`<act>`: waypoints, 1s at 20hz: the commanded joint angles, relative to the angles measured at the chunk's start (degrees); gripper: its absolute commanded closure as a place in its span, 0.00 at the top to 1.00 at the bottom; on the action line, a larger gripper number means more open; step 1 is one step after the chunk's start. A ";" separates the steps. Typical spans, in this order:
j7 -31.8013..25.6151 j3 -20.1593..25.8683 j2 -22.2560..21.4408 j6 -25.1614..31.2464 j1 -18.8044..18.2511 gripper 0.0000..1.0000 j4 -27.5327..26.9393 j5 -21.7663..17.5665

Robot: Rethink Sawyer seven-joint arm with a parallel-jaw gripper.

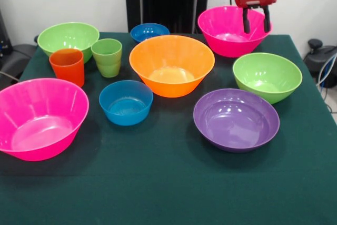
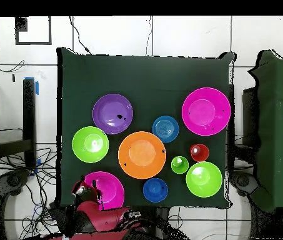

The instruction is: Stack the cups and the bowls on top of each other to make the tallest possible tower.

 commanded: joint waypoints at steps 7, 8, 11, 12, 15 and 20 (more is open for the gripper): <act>11.97 5.42 -1.01 5.00 1.25 1.00 -0.10 4.16; 12.03 5.30 -1.84 5.41 1.39 1.00 0.43 4.52; 12.20 5.22 -3.50 6.78 2.03 1.00 1.40 5.92; 12.24 5.28 -3.66 6.85 2.15 1.00 1.47 6.11; 12.22 5.75 -2.45 6.44 2.29 1.00 0.24 6.20; 12.12 6.49 -1.17 6.31 2.54 1.00 -1.69 6.59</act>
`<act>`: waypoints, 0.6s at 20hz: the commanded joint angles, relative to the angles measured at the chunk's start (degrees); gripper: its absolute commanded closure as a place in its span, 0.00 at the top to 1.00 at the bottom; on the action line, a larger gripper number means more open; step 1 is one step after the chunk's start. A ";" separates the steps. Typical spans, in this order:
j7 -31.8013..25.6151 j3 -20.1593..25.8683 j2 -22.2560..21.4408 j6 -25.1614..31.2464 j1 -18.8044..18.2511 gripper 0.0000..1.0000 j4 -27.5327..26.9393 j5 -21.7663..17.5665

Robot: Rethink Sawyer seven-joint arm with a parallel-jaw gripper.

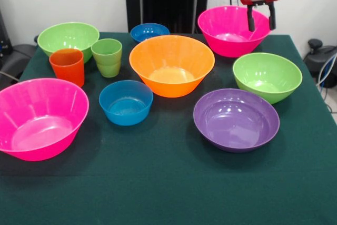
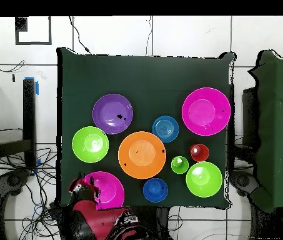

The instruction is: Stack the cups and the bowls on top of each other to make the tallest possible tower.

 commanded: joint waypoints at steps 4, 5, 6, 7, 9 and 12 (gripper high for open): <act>12.76 6.87 1.53 6.30 1.90 1.00 -1.76 5.45; 12.68 6.94 1.86 6.08 1.87 1.00 -1.98 5.41; 12.60 7.01 2.19 5.86 1.84 1.00 -2.20 5.37; 12.51 7.08 2.52 5.65 1.81 1.00 -2.42 5.33; 11.85 7.00 4.29 4.94 1.51 1.00 -4.03 4.79; 11.25 6.82 6.24 3.98 0.88 1.00 -5.70 3.90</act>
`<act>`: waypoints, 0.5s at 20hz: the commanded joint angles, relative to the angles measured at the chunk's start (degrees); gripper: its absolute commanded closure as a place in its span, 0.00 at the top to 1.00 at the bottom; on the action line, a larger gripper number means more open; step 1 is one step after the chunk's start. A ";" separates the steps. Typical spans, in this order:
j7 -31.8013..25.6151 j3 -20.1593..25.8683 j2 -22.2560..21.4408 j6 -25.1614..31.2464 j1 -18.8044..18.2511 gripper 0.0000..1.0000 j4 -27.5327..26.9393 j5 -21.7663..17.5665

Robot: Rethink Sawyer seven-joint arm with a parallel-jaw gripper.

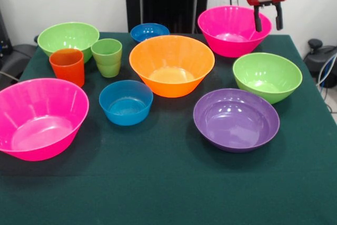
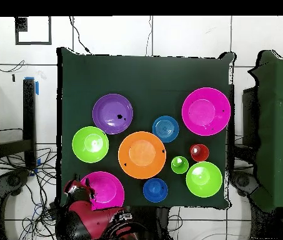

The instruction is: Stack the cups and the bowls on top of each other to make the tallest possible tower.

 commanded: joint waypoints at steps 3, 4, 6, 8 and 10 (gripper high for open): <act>11.21 4.91 7.15 2.52 -0.54 1.00 -6.55 2.02; 11.26 4.87 7.52 2.09 -0.48 1.00 -6.67 1.96; 11.28 4.52 8.86 0.65 -0.44 1.00 -7.39 1.60; 11.06 4.26 9.15 0.09 -0.40 1.00 -7.52 1.44; 10.50 3.89 9.09 0.25 -0.64 1.00 -7.49 1.18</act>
